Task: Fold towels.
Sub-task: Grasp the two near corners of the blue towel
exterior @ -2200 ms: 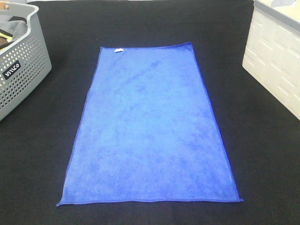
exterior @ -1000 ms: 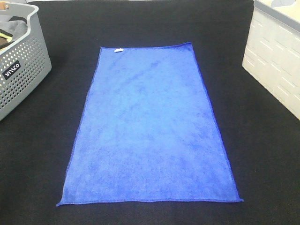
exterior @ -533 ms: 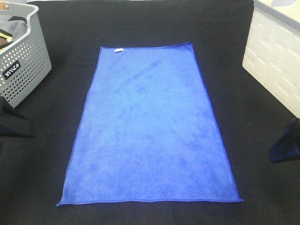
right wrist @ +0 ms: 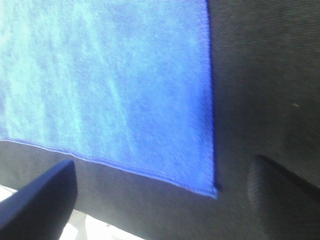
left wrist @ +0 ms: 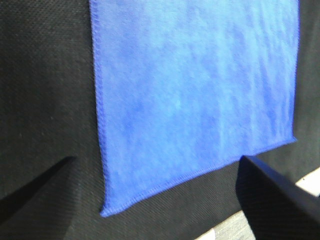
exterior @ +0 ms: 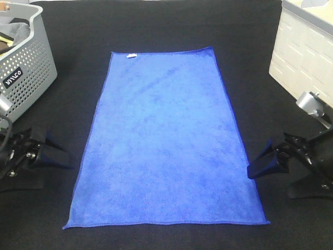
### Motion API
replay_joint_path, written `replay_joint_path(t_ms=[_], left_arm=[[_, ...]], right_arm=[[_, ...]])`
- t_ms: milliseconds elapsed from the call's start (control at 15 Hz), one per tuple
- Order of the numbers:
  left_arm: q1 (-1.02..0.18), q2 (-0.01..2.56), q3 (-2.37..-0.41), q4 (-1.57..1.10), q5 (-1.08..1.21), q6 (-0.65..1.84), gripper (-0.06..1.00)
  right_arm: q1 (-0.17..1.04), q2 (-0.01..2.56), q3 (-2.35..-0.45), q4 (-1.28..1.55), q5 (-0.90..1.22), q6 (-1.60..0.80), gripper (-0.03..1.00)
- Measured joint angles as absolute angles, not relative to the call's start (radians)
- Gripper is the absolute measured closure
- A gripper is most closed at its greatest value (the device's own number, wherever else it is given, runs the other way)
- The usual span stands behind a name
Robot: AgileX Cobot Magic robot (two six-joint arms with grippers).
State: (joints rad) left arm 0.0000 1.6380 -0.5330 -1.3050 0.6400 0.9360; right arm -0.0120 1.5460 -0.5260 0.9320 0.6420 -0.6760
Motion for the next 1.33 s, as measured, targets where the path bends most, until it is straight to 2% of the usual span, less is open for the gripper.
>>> replay_joint_path(t_ms=[267, 467, 667, 867, 1000, 1067, 1267, 1333], left_arm=[[0.000, 1.735, -0.534, -1.412, 0.638, 1.037, 0.14], [-0.013, 1.825, -0.536, -1.494, 0.639, 1.145, 0.18], [-0.116, 1.882, -0.538, -1.635, 0.639, 1.230, 0.19], [-0.175, 1.932, -0.585, -1.707, 0.659, 1.245, 0.21], [-0.202, 1.961, -0.617, -1.711, 0.661, 1.245, 0.30], [-0.202, 1.961, -0.617, -1.711, 0.661, 1.245, 0.30], [-0.212, 1.976, -0.624, -1.713, 0.621, 1.241, 0.58], [-0.212, 1.979, -0.624, -1.712, 0.601, 1.241, 0.73]], right_arm=[[-0.012, 1.632, -0.527, 1.018, 0.637, -0.784, 0.10], [-0.012, 1.710, -0.528, 1.088, 0.636, -0.876, 0.13], [-0.012, 1.787, -0.531, 1.203, 0.653, -0.985, 0.16], [-0.012, 1.845, -0.531, 1.303, 0.690, -1.094, 0.24], [-0.012, 1.870, -0.543, 1.320, 0.705, -1.119, 0.31], [-0.012, 1.870, -0.543, 1.320, 0.705, -1.119, 0.31], [0.006, 1.894, -0.582, 1.313, 0.687, -1.125, 0.47], [0.059, 1.894, -0.602, 1.310, 0.640, -1.115, 0.53]])
